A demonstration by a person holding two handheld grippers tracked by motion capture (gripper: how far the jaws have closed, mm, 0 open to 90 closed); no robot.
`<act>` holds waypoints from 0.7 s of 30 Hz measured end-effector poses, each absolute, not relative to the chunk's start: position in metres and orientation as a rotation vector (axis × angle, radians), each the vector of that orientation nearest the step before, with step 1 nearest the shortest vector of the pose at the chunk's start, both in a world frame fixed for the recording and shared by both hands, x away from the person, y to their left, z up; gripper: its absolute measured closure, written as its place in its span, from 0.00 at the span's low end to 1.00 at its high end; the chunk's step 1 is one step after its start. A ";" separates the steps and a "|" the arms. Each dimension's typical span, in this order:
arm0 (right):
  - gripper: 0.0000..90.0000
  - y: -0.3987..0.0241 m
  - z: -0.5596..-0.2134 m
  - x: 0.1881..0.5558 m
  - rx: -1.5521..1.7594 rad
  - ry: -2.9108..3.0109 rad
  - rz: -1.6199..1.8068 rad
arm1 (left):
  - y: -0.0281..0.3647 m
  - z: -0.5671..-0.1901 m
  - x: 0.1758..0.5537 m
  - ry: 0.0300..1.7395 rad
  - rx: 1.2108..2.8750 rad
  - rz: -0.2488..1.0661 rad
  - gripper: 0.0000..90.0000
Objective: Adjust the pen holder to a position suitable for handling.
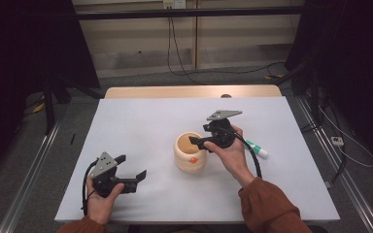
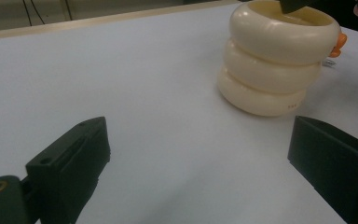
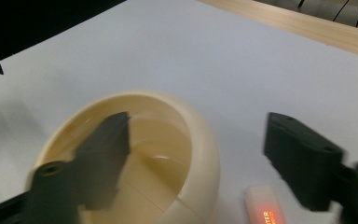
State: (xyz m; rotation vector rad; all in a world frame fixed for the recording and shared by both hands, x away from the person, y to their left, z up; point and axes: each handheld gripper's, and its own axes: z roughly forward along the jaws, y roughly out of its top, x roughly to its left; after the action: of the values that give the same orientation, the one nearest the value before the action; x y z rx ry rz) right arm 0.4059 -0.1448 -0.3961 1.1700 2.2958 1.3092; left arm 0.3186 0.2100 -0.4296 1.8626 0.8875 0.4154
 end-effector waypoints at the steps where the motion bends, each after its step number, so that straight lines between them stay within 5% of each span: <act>1: 0.19 -0.146 -0.395 0.405 1.170 2.286 1.309 | 0.210 -0.430 0.319 0.886 1.864 0.417 0.06; 10: 0.07 -0.165 -0.388 0.393 1.113 2.247 1.354 | 0.212 -0.430 0.319 0.892 1.860 0.416 0.06; 21: 0.07 -0.198 -0.390 0.377 1.145 2.189 1.361 | 0.212 -0.431 0.319 0.897 1.854 0.419 0.06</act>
State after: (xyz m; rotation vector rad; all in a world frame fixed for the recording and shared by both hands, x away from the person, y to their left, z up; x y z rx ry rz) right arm 0.3770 -0.1980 -0.3901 1.1454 2.1888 1.3608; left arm 0.3194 0.2123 -0.4306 1.8544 0.8974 0.4191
